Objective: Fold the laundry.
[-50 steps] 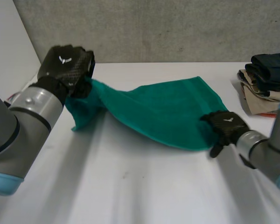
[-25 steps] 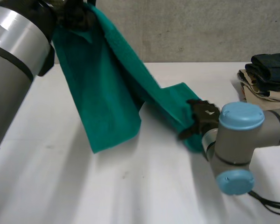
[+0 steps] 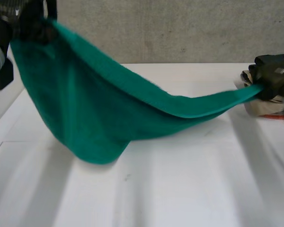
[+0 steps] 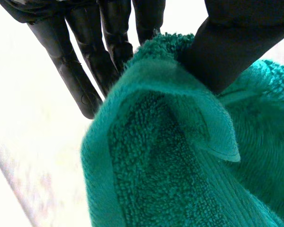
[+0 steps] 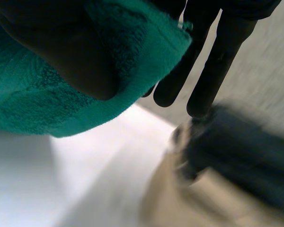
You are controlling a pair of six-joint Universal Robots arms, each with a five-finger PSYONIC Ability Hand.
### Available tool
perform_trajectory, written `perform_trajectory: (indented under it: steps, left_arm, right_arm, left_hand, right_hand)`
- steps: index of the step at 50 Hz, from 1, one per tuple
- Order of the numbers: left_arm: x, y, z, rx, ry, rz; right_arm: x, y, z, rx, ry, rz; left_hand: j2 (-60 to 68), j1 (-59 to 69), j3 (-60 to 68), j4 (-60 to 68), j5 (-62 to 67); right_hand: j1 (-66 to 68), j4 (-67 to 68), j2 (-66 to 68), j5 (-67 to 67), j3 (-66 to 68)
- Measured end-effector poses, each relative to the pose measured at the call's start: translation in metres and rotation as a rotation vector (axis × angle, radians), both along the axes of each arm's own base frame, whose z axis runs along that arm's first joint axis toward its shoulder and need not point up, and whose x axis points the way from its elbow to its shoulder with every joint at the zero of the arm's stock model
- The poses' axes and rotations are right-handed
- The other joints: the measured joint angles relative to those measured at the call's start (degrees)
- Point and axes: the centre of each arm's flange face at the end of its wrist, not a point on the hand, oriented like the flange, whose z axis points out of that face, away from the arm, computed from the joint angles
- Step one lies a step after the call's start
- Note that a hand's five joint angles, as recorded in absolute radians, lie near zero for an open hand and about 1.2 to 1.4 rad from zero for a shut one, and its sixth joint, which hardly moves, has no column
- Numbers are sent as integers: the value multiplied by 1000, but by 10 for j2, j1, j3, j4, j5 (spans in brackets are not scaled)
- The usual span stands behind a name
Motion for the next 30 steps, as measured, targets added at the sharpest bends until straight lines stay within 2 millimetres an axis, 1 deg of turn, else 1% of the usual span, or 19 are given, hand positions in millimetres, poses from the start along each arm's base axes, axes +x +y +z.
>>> perform_trajectory:
  steps: [2, 5, 7, 9, 11, 14, 16, 18, 19, 21, 23, 24, 26, 27, 28, 30]
  left_arm:
    - [9, -6, -13, 61, -32, 30]
    - [20, -12, -29, 142, -77, 61]
    - [26, -14, -40, 194, -110, 72]
    - [32, -17, -52, 250, -150, 76]
    - [36, -18, -63, 293, -185, 75]
    - [41, -22, -84, 365, -248, 63]
    - [42, -25, -100, 412, -289, 53]
    - [41, -32, -118, 463, -333, 40]
    - [41, -34, -123, 474, -342, 37]
    - [38, -45, -142, 516, -378, 24]
    - [35, -58, -155, 535, -397, 18]
    - [33, -64, -159, 534, -400, 17]
    - [27, -84, -165, 505, -400, 18]
    - [23, -96, -164, 472, -394, 23]
    - [21, -103, -163, 450, -389, 26]
    - [12, -127, -152, 344, -361, 44]
  right_arm:
    - [-11, 9, 31, -32, 69, 19]
    - [-20, 23, 66, -56, 168, 45]
    - [-23, 34, 86, -60, 237, 66]
    - [-24, 44, 101, -53, 298, 88]
    - [-24, 51, 109, -42, 340, 105]
    - [-22, 57, 115, -14, 394, 128]
    - [-22, 55, 111, 15, 410, 142]
    - [-19, 48, 101, 57, 418, 162]
    - [-17, 45, 96, 74, 419, 170]
    - [-9, 34, 77, 130, 423, 199]
    - [1, 24, 59, 173, 430, 217]
    - [5, 20, 52, 184, 435, 221]
    - [16, 7, 38, 187, 448, 212]
    - [21, -1, 34, 174, 453, 199]
    - [25, -7, 31, 157, 456, 187]
    - [35, -26, 31, 76, 450, 141]
  left_hand:
    - [0, 0, 0, 0, 0]
    - [0, 0, 0, 0, 0]
    - [0, 0, 0, 0, 0]
    - [0, 0, 0, 0, 0]
    - [0, 0, 0, 0, 0]
    - [0, 0, 0, 0, 0]
    - [0, 0, 0, 0, 0]
    - [0, 0, 0, 0, 0]
    - [0, 0, 0, 0, 0]
    - [0, 0, 0, 0, 0]
    - [0, 0, 0, 0, 0]
    - [0, 0, 0, 0, 0]
    - [0, 0, 0, 0, 0]
    - [0, 0, 0, 0, 0]
    - [0, 0, 0, 0, 0]
    - [0, 0, 0, 0, 0]
  right_hand:
    - [0, 0, 0, 0, 0]
    - [0, 0, 0, 0, 0]
    - [0, 0, 0, 0, 0]
    - [0, 0, 0, 0, 0]
    - [0, 0, 0, 0, 0]
    - [0, 0, 0, 0, 0]
    - [0, 0, 0, 0, 0]
    - [0, 0, 0, 0, 0]
    - [0, 0, 0, 0, 0]
    - [0, 0, 0, 0, 0]
    - [0, 0, 0, 0, 0]
    - [0, 0, 0, 0, 0]
    - [0, 0, 0, 0, 0]
    - [0, 0, 0, 0, 1]
    - [0, 0, 0, 0, 2]
    - [0, 0, 0, 0, 2]
